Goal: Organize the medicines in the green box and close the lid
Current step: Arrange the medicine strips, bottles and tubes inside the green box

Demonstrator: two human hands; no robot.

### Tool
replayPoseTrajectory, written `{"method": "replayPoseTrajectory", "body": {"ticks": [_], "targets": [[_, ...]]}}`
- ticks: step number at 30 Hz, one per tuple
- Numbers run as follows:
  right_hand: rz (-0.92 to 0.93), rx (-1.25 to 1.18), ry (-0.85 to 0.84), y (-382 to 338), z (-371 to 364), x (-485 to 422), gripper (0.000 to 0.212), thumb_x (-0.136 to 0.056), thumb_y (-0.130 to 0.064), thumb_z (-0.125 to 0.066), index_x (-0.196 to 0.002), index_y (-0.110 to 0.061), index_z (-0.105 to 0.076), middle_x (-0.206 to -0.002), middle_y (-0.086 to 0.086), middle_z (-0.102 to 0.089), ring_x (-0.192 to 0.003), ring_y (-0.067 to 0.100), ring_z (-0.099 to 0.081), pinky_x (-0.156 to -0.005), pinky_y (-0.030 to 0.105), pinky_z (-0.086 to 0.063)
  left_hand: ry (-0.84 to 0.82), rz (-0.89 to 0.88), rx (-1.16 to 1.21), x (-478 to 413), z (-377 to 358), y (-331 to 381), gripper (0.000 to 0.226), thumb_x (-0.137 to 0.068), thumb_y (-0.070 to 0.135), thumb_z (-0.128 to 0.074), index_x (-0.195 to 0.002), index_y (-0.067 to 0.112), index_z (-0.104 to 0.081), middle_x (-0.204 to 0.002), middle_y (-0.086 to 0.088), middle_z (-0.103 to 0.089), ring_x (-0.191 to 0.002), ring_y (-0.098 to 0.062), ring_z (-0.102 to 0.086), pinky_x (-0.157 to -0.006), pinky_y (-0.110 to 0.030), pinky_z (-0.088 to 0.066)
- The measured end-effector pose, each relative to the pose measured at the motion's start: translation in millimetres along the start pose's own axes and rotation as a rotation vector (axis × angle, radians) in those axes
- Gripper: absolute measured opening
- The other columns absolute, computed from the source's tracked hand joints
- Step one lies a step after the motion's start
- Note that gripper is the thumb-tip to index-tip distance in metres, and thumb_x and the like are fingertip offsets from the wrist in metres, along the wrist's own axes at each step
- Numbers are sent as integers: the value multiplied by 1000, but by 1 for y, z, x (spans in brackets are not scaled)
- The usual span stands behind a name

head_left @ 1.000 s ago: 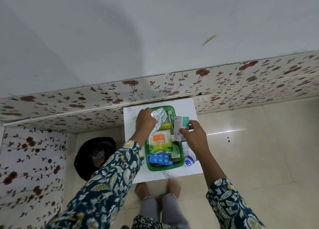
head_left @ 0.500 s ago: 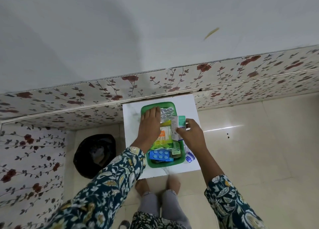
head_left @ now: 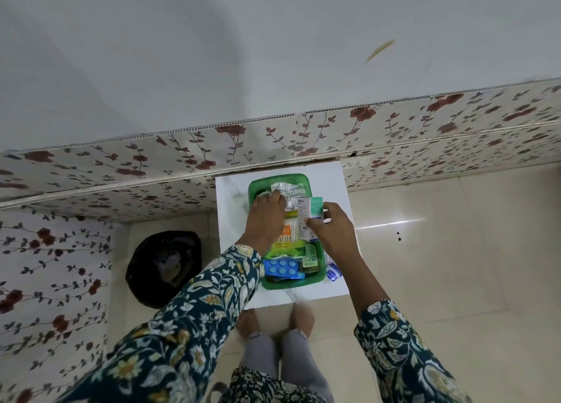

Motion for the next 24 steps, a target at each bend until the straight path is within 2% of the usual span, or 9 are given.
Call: {"method": "replayPoseTrajectory", "body": {"ticks": [4,7,9,11,14,18,21,22,24], "targets": [[8,51,-32,3,-3,3,45,-79,-20,-64,-121,-10,-52,-119,13,-60,-102,28,-62,-87,48,-55,-1,-8,90,8,9,-6,57,-85,2,-54,-139,8,-38,-150,-9,-35,-137,-26,-36,-113,-40,-30],[44,146,-101,6,-7,12,53,-78,-16,-67,-128,-12,-50,-124,13,-57,-108,30,-59,-91,44,-52,64,48,290,21,10,-18,49,-89,-1,-45,-137,8,-44,-147,-9,-40,-129,-29,-46,-105,-41,-41],[135,314,-221,7,-17,22,55,-77,-13,-67,-129,-15,-50,-126,14,-55,-112,30,-55,-92,42,-51,81,62,402,32,9,-24,42,-91,-1,-44,-132,6,-50,-140,-10,-47,-123,-30,-49,-100,-41,-45],[269,593,-343,8,-35,33,54,-78,-13,-64,-130,-19,-50,-124,14,-55,-113,30,-52,-93,44,-49,84,58,457,42,7,-26,38,-92,0,-43,-129,4,-53,-135,-11,-51,-123,-28,-48,-99,-39,-45],[384,844,-413,18,-58,45,51,-82,-10,-55,-132,-21,-47,-124,13,-53,-118,32,-45,-95,41,-42,89,49,476,52,6,-26,36,-94,2,-42,-127,4,-54,-133,-11,-53,-123,-27,-47,-98,-37,-43],[358,758,-388,29,-61,49,45,-83,-3,-50,-126,-16,-55,-122,12,-57,-117,31,-46,-93,38,-45,54,17,455,58,5,-16,34,-96,4,-40,-127,3,-54,-132,-13,-54,-124,-27,-46,-99,-36,-42],[319,572,-364,27,-51,50,41,-83,3,-47,-120,-10,-62,-121,15,-61,-117,31,-51,-92,37,-47,27,-11,397,58,1,-5,35,-94,3,-41,-126,4,-55,-129,-14,-56,-122,-29,-47,-98,-39,-43],[299,480,-296,24,-42,48,39,-84,4,-46,-117,-7,-64,-121,16,-61,-116,31,-53,-91,36,-48,31,-21,374,58,0,-1,35,-93,2,-42,-124,4,-57,-127,-14,-57,-120,-31,-48,-97,-41,-44],[206,302,-58,26,-14,40,33,-85,5,-44,-110,-2,-66,-118,17,-63,-111,32,-57,-87,34,-48,100,-66,334,56,3,12,33,-88,0,-46,-117,3,-61,-117,-15,-62,-111,-33,-54,-89,-45,-48]]}}
Point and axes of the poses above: each hand's wrist, its own x-axis away from the middle knuckle, its own z-axis out of the back of the hand, y = z × x, the point moved 5 cm from there along -x, towards the middle knuckle
